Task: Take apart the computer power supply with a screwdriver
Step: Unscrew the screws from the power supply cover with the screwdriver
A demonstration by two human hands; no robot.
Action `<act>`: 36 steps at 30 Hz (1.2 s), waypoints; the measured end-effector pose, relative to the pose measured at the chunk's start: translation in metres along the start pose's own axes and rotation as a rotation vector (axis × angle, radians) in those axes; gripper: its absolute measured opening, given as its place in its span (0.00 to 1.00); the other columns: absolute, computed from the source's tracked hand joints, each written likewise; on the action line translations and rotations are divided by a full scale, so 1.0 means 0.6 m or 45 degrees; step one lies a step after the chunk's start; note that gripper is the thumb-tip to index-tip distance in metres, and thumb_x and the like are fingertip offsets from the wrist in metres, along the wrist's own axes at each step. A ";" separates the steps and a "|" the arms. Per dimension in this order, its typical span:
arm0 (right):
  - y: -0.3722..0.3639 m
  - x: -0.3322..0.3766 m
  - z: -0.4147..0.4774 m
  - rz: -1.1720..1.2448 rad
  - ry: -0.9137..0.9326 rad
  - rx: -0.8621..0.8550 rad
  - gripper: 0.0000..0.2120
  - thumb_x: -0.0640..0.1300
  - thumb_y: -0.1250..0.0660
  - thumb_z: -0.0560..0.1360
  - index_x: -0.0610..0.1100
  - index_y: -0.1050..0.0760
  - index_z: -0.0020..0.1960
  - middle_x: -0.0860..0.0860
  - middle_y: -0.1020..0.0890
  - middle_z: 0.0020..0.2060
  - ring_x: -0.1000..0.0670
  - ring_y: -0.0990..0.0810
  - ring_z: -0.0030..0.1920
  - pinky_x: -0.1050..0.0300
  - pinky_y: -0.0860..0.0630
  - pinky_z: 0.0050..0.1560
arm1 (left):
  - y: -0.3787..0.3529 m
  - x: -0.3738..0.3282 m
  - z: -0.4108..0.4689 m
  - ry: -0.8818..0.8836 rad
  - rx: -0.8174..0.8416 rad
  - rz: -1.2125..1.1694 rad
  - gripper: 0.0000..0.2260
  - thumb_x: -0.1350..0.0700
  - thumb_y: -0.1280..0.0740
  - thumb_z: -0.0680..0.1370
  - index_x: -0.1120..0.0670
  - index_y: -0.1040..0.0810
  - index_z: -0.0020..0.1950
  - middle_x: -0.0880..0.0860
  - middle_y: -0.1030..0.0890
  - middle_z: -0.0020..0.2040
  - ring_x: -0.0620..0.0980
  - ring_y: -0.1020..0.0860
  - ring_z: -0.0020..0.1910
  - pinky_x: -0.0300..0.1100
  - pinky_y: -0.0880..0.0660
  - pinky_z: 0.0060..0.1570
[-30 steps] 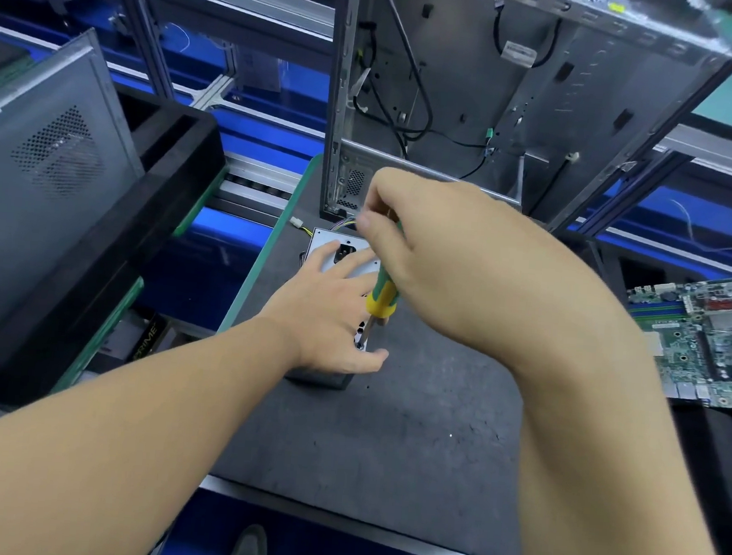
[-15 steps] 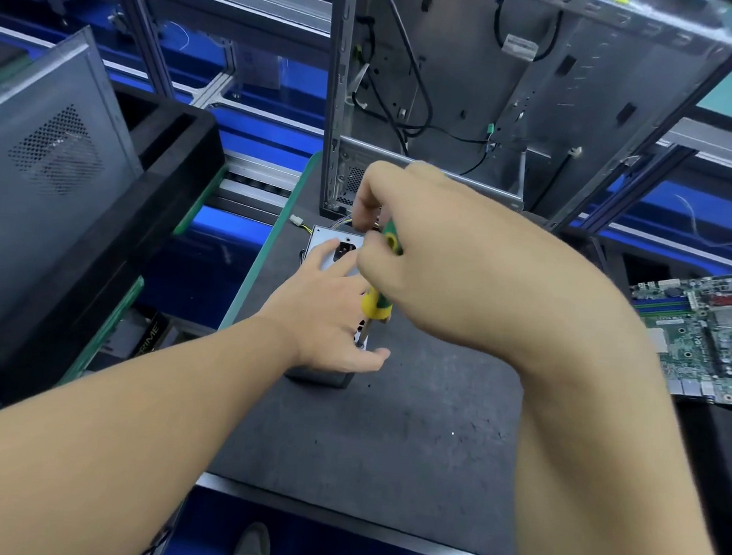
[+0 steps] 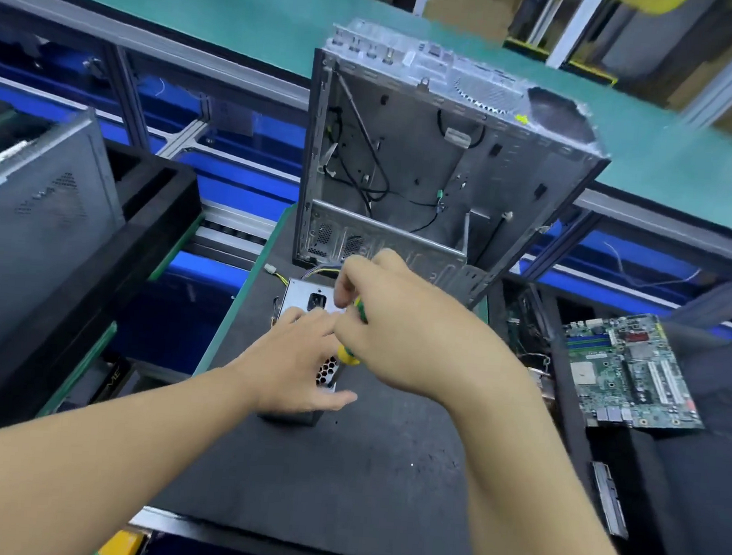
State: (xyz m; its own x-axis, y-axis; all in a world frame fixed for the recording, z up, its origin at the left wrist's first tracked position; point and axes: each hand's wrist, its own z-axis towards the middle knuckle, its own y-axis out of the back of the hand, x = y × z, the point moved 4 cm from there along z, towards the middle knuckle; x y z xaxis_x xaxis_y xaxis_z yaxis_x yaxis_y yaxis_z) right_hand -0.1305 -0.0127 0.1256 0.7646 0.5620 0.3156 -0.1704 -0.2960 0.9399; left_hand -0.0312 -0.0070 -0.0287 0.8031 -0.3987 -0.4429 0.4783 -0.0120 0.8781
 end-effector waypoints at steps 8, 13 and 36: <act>-0.002 0.005 -0.008 -0.030 -0.193 0.050 0.03 0.48 0.43 0.76 0.50 0.32 0.49 0.51 0.27 0.50 0.43 0.24 0.47 0.50 0.29 0.45 | 0.021 0.014 -0.019 -0.038 0.250 -0.065 0.11 0.44 0.31 0.77 0.49 0.18 0.51 0.44 0.23 0.56 0.46 0.28 0.57 0.40 0.32 0.60; 0.008 0.023 -0.014 -0.032 -0.195 0.118 0.01 0.47 0.41 0.76 0.51 0.32 0.47 0.51 0.26 0.50 0.45 0.25 0.49 0.49 0.29 0.46 | 0.015 0.012 -0.001 0.082 0.189 -0.012 0.09 0.45 0.27 0.73 0.49 0.20 0.46 0.41 0.26 0.49 0.46 0.29 0.53 0.45 0.30 0.55; 0.099 -0.261 -0.202 0.157 -0.591 -0.309 0.02 0.45 0.41 0.77 0.48 0.31 0.46 0.53 0.24 0.42 0.51 0.26 0.37 0.54 0.31 0.36 | -0.148 -0.218 0.117 0.556 0.436 -0.927 0.09 0.56 0.31 0.79 0.54 0.19 0.39 0.49 0.19 0.33 0.45 0.22 0.30 0.39 0.25 0.37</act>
State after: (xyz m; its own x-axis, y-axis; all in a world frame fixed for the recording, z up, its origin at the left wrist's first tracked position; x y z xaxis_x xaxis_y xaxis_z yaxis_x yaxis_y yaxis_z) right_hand -0.3359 -0.0245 0.1480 0.9149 0.1173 0.3864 -0.3731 -0.1203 0.9200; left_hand -0.2035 -0.0181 -0.0362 0.4405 0.1952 -0.8763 0.8437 -0.4235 0.3298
